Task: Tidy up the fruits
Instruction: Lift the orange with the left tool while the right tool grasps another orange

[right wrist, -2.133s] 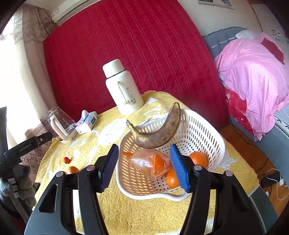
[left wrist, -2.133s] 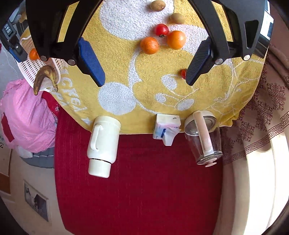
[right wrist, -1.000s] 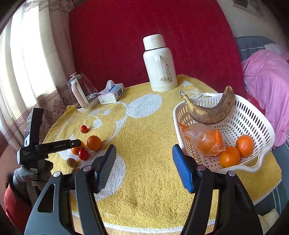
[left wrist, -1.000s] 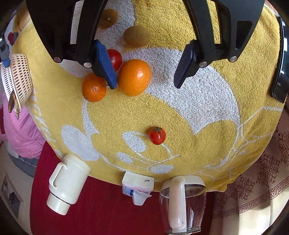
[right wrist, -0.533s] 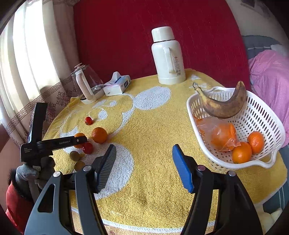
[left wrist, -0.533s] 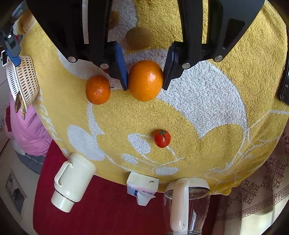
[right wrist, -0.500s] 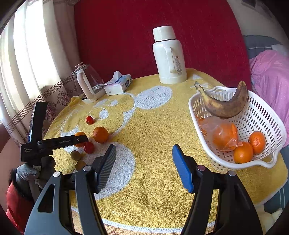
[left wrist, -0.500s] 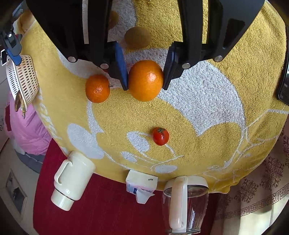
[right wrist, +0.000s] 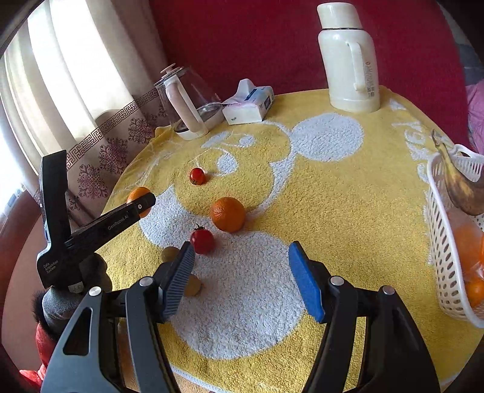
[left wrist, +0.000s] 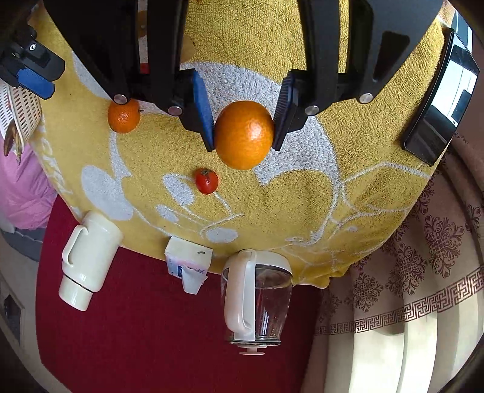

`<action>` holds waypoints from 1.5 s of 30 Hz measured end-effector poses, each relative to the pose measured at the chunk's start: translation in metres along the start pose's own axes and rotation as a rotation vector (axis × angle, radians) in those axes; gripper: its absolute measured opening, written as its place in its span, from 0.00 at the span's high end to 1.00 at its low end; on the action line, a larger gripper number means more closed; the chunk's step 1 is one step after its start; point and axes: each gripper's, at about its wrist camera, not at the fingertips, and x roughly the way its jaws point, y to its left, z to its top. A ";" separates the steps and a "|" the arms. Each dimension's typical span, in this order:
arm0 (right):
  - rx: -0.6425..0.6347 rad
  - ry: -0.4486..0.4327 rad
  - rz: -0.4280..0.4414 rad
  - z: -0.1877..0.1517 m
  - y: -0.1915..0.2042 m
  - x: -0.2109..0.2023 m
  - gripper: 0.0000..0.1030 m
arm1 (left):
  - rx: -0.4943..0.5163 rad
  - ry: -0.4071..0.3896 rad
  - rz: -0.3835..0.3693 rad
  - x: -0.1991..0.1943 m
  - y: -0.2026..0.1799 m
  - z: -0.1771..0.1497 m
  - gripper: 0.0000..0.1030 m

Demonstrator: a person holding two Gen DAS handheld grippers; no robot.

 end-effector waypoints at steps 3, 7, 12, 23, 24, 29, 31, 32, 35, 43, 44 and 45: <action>-0.021 0.023 -0.003 0.008 0.011 0.019 0.36 | -0.010 -0.007 0.006 -0.003 0.003 0.000 0.63; -0.038 0.049 -0.008 0.017 0.019 0.043 0.36 | -0.016 -0.016 0.008 -0.007 0.004 0.000 0.63; -0.064 0.076 -0.039 0.025 0.025 0.072 0.37 | -0.026 -0.017 0.002 -0.008 0.005 0.001 0.63; -0.091 0.121 -0.113 0.028 0.024 0.111 0.61 | -0.028 -0.020 -0.007 -0.009 0.006 0.001 0.63; -0.094 0.120 -0.113 0.028 0.025 0.110 0.61 | -0.029 -0.018 -0.008 -0.009 0.005 0.001 0.63; -0.075 0.115 -0.098 0.026 0.024 0.103 0.61 | -0.027 -0.019 -0.014 -0.009 0.005 0.001 0.63; -0.068 0.104 -0.096 0.026 0.024 0.098 0.61 | -0.027 -0.020 -0.016 -0.010 0.005 0.001 0.63; -0.065 0.096 -0.095 0.026 0.024 0.095 0.61 | -0.028 -0.020 -0.016 -0.010 0.005 0.001 0.63; -0.060 0.066 -0.093 0.026 0.025 0.083 0.61 | -0.027 -0.024 -0.020 -0.012 0.004 0.001 0.63; -0.017 -0.011 -0.086 0.027 0.016 0.041 0.61 | -0.021 -0.026 -0.024 -0.012 0.002 0.000 0.63; -0.009 -0.021 -0.089 0.028 0.013 0.035 0.61 | -0.021 -0.027 -0.025 -0.012 0.002 0.000 0.63; -0.001 -0.032 -0.092 0.028 0.009 0.030 0.61 | -0.019 -0.027 -0.025 -0.012 0.001 -0.001 0.63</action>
